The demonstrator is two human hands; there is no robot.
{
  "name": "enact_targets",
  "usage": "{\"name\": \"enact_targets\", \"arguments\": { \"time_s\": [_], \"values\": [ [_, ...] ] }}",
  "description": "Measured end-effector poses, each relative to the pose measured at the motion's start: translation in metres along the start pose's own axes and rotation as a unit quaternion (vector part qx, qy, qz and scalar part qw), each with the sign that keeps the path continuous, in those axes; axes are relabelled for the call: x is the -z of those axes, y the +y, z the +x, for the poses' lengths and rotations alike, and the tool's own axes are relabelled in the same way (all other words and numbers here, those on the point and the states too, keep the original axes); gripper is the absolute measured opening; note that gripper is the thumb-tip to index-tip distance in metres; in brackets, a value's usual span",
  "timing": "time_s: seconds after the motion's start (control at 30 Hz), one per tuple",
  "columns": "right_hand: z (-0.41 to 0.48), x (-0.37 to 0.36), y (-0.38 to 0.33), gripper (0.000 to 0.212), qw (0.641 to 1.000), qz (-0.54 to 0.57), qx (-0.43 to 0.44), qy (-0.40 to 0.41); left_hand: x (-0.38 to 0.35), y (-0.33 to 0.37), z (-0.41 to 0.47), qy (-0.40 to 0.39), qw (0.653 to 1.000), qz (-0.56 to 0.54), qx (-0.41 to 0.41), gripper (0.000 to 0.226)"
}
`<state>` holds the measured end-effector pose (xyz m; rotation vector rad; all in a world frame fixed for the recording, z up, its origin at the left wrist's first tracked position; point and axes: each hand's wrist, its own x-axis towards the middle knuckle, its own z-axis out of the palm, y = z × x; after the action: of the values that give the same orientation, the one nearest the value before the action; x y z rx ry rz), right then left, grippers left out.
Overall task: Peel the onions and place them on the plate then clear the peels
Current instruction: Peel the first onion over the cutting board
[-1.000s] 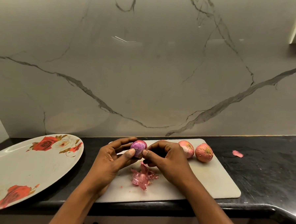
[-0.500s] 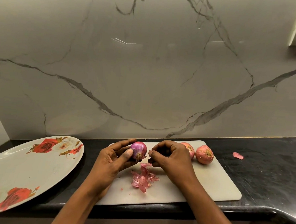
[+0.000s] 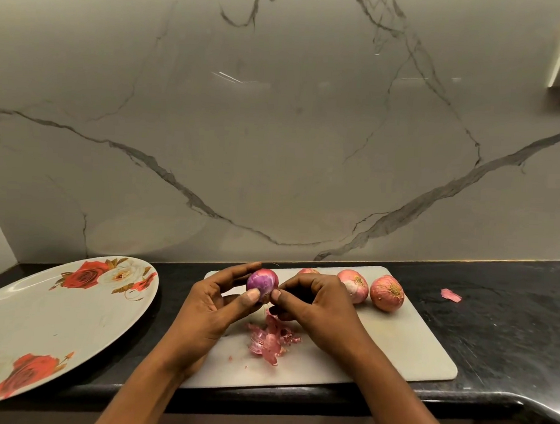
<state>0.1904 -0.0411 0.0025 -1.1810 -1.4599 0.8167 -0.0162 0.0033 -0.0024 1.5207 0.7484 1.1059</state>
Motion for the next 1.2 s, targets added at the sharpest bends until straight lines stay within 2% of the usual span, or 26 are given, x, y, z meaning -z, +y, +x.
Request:
{"name": "enact_targets", "arguments": {
  "time_s": [0.23, 0.43, 0.63, 0.77, 1.0, 1.2],
  "values": [
    [0.003, 0.0, 0.002, 0.008, 0.999, -0.005, -0.006, 0.032, 0.0, 0.0, 0.0, 0.002, 1.0, -0.028, 0.005, 0.046],
    [0.005, 0.002, 0.009, 0.011, 0.996, -0.037, 0.01, 0.085, 0.001, 0.0, -0.001, 0.003, 1.0, 0.016, -0.014, 0.051],
    [0.0, -0.001, 0.0, 0.029, 0.999, 0.038, 0.001, 0.036, 0.002, 0.002, -0.003, -0.016, 0.998, 0.049, -0.02, 0.049],
    [-0.001, 0.0, -0.002, 0.017, 0.999, 0.043, 0.012, 0.026, 0.002, 0.002, -0.004, -0.032, 0.997, 0.061, -0.021, 0.048],
    [0.003, 0.0, 0.003, 0.024, 0.999, 0.014, 0.01, 0.044, 0.002, 0.004, -0.005, -0.038, 0.997, 0.06, -0.021, 0.049],
    [0.0, 0.0, -0.002, 0.009, 0.998, 0.058, -0.004, 0.03, 0.001, 0.005, -0.007, -0.062, 0.996, 0.056, -0.029, 0.053]
  ]
}}
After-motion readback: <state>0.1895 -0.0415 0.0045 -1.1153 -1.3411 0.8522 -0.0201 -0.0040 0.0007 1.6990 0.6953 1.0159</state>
